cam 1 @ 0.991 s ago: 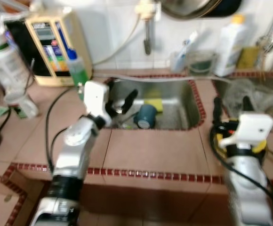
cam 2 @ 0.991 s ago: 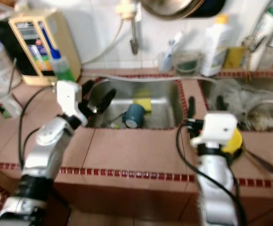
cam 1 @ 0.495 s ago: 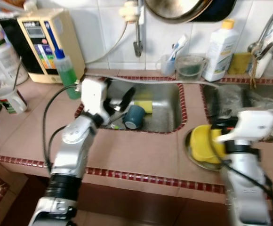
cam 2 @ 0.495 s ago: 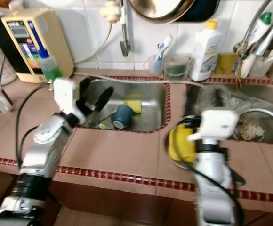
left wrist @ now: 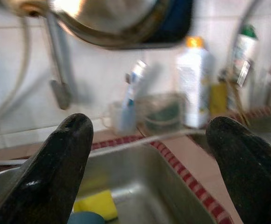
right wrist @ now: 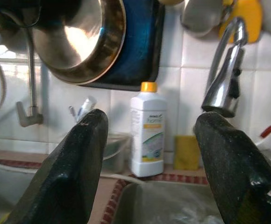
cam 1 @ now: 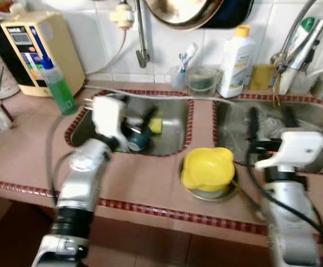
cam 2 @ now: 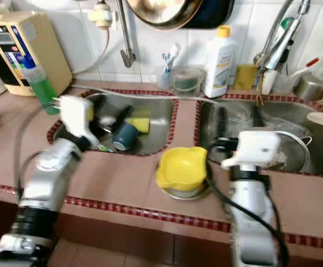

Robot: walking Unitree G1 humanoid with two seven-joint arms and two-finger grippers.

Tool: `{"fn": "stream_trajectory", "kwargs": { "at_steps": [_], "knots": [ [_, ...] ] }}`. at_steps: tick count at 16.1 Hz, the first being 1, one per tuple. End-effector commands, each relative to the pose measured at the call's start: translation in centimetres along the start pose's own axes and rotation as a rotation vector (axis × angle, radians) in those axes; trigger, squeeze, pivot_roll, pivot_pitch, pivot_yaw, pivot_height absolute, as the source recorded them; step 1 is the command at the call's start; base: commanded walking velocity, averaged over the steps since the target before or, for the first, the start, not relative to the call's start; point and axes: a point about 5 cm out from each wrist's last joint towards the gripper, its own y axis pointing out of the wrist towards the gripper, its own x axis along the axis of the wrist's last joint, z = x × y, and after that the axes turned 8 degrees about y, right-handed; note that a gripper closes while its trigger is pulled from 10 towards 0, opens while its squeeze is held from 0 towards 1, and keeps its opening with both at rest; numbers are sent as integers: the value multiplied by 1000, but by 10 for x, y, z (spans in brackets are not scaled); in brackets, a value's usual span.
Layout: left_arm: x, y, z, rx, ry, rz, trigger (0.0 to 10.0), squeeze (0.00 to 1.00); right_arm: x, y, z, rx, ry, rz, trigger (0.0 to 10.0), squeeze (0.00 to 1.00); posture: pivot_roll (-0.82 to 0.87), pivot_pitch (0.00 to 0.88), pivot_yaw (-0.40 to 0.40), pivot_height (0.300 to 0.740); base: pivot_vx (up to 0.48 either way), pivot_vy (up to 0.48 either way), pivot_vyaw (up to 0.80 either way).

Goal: Kitchen organization

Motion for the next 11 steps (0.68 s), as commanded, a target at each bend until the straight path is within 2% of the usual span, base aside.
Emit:
{"fn": "stream_trajectory", "kwargs": {
  "at_steps": [1,3,6,7,11],
  "knots": [
    [4,0,-2,-1,-24,-14,10000,0,1,-1,-1,3,8,0,10000,0,-166,0,99,740,0,0,0],
    [3,-3,-2,-24,29,1,10000,0,-3,-5,-2,15,15,29,10000,0,-164,0,98,740,0,0,0],
    [2,-6,3,-51,22,32,10000,0,-6,-11,-6,26,12,62,10000,0,-164,9,95,740,0,0,0],
    [0,-7,4,-76,76,101,10000,0,-10,-17,-6,46,2,90,10000,0,-164,17,94,740,0,0,0],
    [-4,-13,-9,-262,99,195,10000,0,-16,-33,0,104,23,161,10000,0,-161,28,90,740,0,0,0]
  ]
}}
